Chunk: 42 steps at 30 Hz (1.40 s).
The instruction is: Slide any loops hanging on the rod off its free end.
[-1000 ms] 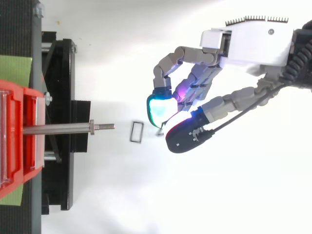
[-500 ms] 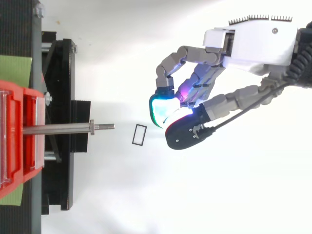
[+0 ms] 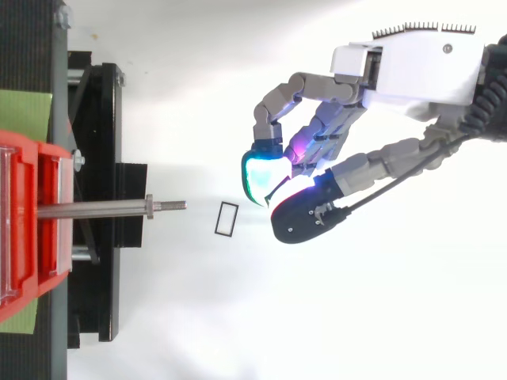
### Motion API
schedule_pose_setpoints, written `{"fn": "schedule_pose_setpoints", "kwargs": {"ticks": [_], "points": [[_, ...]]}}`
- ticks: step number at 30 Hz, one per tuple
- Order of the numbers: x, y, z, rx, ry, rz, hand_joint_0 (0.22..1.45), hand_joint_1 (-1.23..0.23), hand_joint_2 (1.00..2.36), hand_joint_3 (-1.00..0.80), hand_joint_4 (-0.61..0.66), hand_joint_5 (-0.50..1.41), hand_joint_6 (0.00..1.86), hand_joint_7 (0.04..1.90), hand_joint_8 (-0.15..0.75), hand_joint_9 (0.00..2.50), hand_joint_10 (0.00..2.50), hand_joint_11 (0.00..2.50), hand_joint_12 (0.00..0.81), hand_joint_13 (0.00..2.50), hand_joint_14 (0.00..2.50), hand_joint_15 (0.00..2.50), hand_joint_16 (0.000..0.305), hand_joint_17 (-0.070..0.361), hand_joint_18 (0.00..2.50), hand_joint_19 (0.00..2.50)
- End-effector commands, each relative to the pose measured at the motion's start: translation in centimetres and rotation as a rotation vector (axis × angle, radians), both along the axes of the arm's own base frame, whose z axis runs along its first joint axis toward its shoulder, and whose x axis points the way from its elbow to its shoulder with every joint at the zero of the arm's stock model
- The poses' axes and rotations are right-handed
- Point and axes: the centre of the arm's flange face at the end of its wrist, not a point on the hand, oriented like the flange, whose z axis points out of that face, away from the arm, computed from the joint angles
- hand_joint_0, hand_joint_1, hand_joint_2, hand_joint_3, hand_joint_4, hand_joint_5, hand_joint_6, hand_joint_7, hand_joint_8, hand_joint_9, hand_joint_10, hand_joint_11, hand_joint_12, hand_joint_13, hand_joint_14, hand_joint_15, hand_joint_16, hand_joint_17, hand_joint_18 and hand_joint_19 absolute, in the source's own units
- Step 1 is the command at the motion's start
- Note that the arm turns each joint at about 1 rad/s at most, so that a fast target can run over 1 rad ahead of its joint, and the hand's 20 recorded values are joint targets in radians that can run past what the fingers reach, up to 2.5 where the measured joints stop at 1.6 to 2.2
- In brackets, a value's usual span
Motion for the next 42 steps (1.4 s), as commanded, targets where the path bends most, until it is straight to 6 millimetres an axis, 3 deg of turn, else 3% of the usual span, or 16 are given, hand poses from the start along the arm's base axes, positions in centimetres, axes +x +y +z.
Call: {"fn": "schedule_pose_setpoints", "kwargs": {"ticks": [1, 8, 18, 24, 34, 42], "points": [[0.01, 0.11, 0.00, 0.001, 0.000, 0.001, 0.59, -0.62, 1.01, -0.42, 0.13, -0.16, 0.85, 1.06, 0.307, 0.97, 0.01, 0.32, 0.302, 0.92, 0.01, 0.20, 0.045, 0.101, 0.91, 0.39], [0.00, 0.00, 0.00, 0.001, 0.000, 0.000, 0.59, -0.55, 1.01, -0.41, 0.12, -0.15, 0.83, 1.06, 0.310, 1.00, 0.01, 0.32, 0.303, 0.92, 0.01, 0.20, 0.045, 0.101, 0.90, 0.41], [0.00, 0.00, 0.00, 0.001, 0.000, 0.000, 0.60, -0.81, 1.01, -0.28, 0.10, -0.17, 0.85, 1.05, 0.299, 0.95, 0.01, 0.33, 0.304, 0.89, 0.01, 0.20, 0.045, 0.101, 0.89, 0.39], [0.00, 0.00, 0.00, 0.001, 0.000, 0.000, 0.61, -0.83, 1.01, -0.30, 0.10, -0.18, 0.85, 1.03, 0.293, 0.93, 0.01, 0.33, 0.303, 0.88, 0.01, 0.20, 0.044, 0.100, 0.87, 0.39], [-0.04, -0.01, -0.02, 0.000, 0.003, 0.000, 0.59, -0.60, 1.01, -0.38, 0.13, -0.15, 0.83, 1.08, 0.301, 1.00, 0.01, 0.32, 0.299, 0.90, 0.01, 0.20, 0.045, 0.100, 0.88, 0.41], [-0.06, 0.01, -0.03, 0.002, 0.004, 0.001, 0.60, -0.54, 1.01, -0.39, 0.16, -0.14, 0.82, 1.12, 0.309, 1.05, 0.01, 0.32, 0.303, 0.91, 0.01, 0.20, 0.044, 0.100, 0.88, 0.42]]}}
